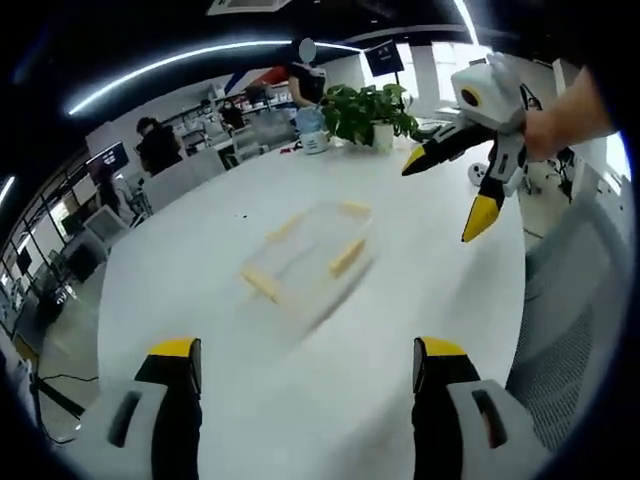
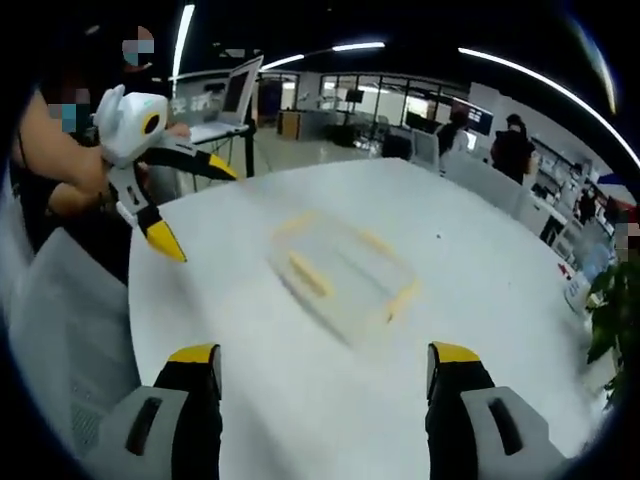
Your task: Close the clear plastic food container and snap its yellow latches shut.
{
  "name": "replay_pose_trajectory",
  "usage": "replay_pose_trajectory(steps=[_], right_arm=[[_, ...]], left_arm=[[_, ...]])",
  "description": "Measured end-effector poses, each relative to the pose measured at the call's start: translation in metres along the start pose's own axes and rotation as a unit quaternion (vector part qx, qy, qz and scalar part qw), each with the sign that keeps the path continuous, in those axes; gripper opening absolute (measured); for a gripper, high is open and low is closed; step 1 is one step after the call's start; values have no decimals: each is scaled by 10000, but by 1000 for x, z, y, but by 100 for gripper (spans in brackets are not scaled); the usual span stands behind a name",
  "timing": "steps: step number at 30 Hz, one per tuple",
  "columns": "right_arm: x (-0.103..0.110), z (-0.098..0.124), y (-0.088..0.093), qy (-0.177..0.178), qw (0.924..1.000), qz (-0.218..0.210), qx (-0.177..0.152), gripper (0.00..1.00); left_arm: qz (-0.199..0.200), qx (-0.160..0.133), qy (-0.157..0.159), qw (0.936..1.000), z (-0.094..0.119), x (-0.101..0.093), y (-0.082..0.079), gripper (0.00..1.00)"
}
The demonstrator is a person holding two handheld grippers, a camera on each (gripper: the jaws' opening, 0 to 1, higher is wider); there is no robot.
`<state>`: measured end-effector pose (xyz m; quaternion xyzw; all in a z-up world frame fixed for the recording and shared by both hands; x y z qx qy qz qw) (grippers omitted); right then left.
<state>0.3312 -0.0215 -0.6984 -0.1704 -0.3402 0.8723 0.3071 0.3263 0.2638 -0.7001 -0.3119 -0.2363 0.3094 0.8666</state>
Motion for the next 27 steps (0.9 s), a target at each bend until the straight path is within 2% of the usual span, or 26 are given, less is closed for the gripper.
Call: replay_pose_trajectory(steps=[27], right_arm=[[11, 38, 33, 296, 9983, -283, -426, 86]], left_arm=[[405, -298, -78, 9987, 26, -24, 27, 90]])
Point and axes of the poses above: the point that each gripper's makers call its tool centre point, and the gripper's own axes: z roughly backward along the fingers, x roughly to its left, y roughly out of its underside, the point moved 9 cm from there along z, roughly backward along the fingers, and after that the axes turned 8 degrees about x, right-handed, at the moved point
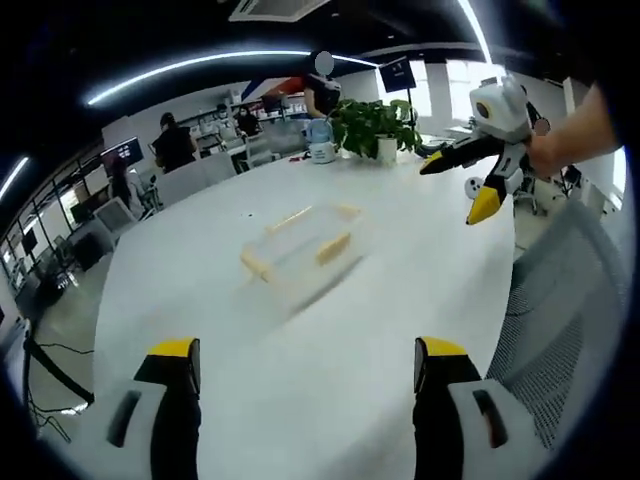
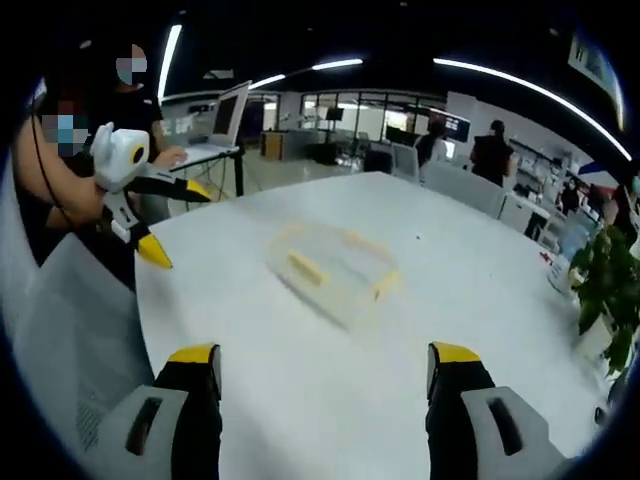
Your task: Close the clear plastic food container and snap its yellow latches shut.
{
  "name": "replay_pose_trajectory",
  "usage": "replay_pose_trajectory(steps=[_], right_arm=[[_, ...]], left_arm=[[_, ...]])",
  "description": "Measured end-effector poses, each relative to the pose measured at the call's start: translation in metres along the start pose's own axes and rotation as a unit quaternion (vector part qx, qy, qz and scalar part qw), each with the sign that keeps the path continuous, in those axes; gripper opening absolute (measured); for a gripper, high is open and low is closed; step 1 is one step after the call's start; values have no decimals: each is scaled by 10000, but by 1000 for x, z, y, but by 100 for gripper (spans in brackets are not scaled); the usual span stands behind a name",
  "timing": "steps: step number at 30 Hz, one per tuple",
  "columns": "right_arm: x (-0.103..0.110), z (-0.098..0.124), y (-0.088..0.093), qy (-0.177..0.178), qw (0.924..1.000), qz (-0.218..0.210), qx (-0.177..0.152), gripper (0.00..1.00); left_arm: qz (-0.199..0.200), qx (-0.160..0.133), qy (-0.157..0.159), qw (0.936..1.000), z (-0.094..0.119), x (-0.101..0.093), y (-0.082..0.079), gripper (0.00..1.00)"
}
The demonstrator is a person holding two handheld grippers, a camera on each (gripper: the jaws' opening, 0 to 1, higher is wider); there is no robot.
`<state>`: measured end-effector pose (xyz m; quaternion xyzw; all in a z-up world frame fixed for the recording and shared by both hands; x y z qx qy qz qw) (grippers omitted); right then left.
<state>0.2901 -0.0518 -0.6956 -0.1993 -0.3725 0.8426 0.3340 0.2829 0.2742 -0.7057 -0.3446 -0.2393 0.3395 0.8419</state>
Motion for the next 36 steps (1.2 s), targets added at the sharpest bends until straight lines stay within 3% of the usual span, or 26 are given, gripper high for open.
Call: replay_pose_trajectory(steps=[15, 36], right_arm=[[12, 12, 20, 79, 9997, -225, -87, 86], [17, 19, 32, 220, 9987, -417, -207, 86]], left_arm=[[296, -78, -59, 9995, 17, -8, 20, 91], [519, -130, -44, 9986, 17, -10, 26, 90]])
Point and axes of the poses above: the point that each gripper's makers call its tool centre point, and the gripper's own axes: z roughly backward along the fingers, x roughly to its left, y roughly out of its underside, the point moved 9 cm from there along z, roughly backward along the fingers, and after that the axes turned 8 degrees about x, right-handed, at the moved point
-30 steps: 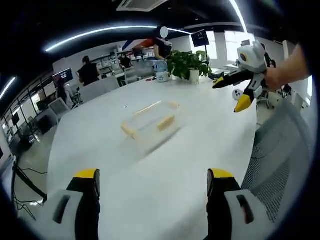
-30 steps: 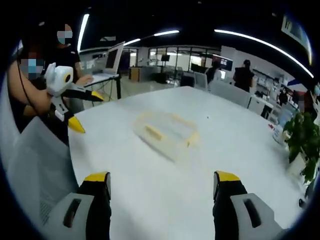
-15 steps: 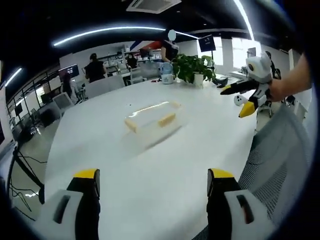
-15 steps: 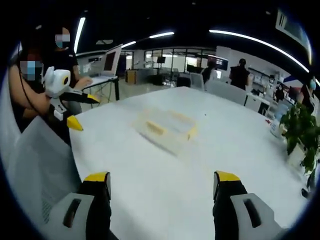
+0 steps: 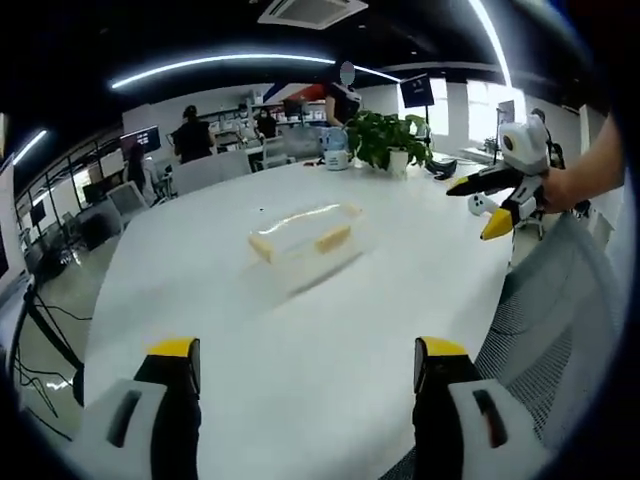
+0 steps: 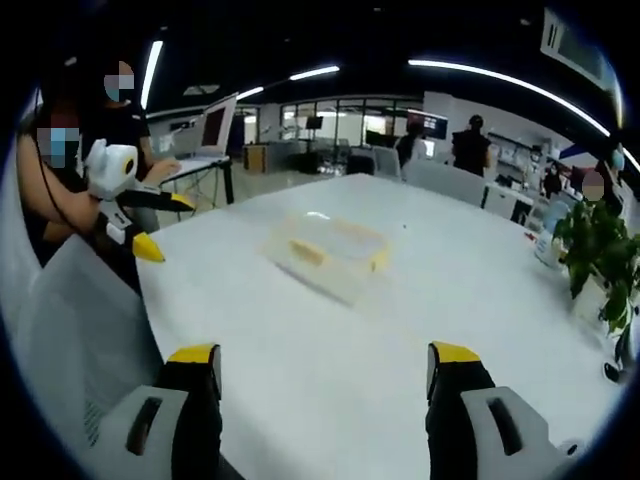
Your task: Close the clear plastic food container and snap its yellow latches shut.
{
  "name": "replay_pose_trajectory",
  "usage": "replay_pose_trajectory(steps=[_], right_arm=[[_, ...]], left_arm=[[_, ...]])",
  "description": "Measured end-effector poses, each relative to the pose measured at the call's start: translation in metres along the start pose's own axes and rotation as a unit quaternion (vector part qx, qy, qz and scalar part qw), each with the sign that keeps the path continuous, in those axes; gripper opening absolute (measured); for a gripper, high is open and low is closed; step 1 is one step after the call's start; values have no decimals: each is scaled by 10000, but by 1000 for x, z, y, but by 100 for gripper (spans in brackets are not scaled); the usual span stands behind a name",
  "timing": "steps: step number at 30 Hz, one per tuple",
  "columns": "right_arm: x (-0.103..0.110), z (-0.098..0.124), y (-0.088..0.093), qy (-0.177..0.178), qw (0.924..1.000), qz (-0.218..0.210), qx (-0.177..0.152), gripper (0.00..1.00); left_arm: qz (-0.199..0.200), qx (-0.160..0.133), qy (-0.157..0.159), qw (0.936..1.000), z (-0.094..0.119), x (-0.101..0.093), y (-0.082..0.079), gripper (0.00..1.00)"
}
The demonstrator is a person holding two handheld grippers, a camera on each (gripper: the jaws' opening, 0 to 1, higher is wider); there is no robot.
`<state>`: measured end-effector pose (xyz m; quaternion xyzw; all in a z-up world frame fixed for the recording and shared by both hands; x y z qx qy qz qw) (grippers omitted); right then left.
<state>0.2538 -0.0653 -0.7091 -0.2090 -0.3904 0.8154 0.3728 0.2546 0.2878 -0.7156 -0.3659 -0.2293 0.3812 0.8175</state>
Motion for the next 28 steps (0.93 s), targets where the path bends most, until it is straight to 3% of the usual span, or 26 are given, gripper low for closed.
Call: replay_pose_trajectory(steps=[28], right_arm=[[0, 0, 2, -14, 10000, -62, 0, 86]], left_arm=[[38, -22, 10, 10000, 0, -1, 0, 90]])
Point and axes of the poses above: the point that each gripper's makers call its tool centre point, and the gripper's own axes: z roughly backward along the fingers, x roughly to its left, y roughly out of its underside, the point moved 9 cm from there along z, roughly backward along the fingers, and after that the axes turned 8 degrees about x, right-handed, at the moved point
